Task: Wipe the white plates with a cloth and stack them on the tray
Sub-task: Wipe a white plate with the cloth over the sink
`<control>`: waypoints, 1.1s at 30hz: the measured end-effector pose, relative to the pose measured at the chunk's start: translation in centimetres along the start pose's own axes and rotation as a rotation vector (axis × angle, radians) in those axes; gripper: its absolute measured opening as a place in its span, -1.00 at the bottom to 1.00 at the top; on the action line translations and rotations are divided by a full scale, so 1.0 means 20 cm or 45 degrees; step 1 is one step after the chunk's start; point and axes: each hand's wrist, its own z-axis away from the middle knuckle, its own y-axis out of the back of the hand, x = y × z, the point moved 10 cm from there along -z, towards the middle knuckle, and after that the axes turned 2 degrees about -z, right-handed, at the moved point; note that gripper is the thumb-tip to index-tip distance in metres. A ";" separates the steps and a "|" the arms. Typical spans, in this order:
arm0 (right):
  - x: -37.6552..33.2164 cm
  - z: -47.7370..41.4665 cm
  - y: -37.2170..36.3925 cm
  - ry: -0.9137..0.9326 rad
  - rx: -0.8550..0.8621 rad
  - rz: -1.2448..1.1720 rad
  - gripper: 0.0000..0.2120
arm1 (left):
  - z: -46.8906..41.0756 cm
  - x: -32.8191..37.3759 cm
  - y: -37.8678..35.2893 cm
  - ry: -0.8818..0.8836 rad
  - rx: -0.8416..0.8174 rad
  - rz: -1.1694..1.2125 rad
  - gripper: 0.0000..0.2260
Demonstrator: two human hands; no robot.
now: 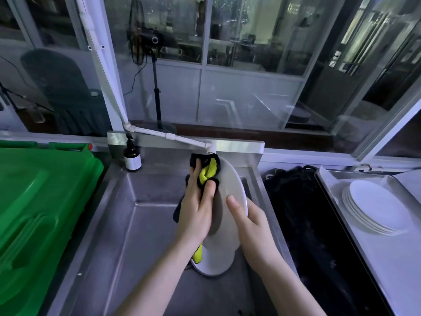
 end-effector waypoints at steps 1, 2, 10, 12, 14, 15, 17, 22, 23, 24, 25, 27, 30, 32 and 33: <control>-0.01 -0.02 0.00 0.002 0.016 -0.047 -0.51 | 0.00 0.06 -0.02 -0.153 -0.041 -0.026 -0.51; -0.03 -0.05 0.00 0.010 0.034 -0.078 -0.50 | 0.01 0.12 -0.04 -0.265 -0.080 -0.070 -0.52; -0.06 -0.12 -0.01 -0.029 0.132 -0.113 -0.35 | -0.08 0.15 -0.07 -0.389 -0.181 -0.201 -0.56; -0.03 -0.10 -0.03 -0.044 0.127 -0.085 -0.22 | -0.16 0.03 -0.01 -0.139 -0.087 -0.154 -0.61; -0.03 -0.10 -0.01 -0.067 0.148 -0.084 -0.23 | -0.12 0.02 -0.01 -0.201 -0.104 -0.126 -0.55; -0.02 -0.12 0.00 -0.090 0.165 -0.090 -0.28 | -0.08 0.03 -0.04 -0.298 -0.135 -0.130 -0.51; 0.00 -0.16 0.02 -0.127 0.163 -0.127 -0.48 | 0.02 0.08 -0.09 -0.521 -0.174 -0.236 -0.52; -0.01 -0.17 0.01 -0.127 0.142 -0.135 -0.52 | -0.02 0.10 -0.13 -0.568 -0.270 -0.201 -0.54; -0.02 -0.16 0.01 -0.108 0.134 -0.108 -0.44 | -0.07 0.07 -0.11 -0.465 -0.263 -0.157 -0.52; -0.02 -0.14 0.00 -0.093 0.125 -0.073 -0.34 | -0.12 0.02 -0.08 -0.331 -0.234 -0.134 -0.48; -0.02 -0.12 -0.01 -0.084 0.110 -0.050 -0.27 | -0.17 -0.04 -0.04 -0.205 -0.194 -0.142 -0.44; -0.01 -0.10 0.00 -0.087 0.111 -0.045 -0.25 | -0.18 -0.08 -0.02 -0.137 -0.181 -0.153 -0.41; 0.02 -0.13 0.03 -0.180 0.133 -0.119 -0.48 | -0.07 0.03 -0.11 -0.465 -0.272 -0.280 -0.52; 0.04 -0.15 0.04 -0.234 0.111 -0.175 -0.60 | -0.01 0.07 -0.17 -0.638 -0.312 -0.423 -0.56; 0.04 -0.16 0.04 -0.247 0.099 -0.197 -0.61 | -0.02 0.07 -0.17 -0.641 -0.330 -0.430 -0.56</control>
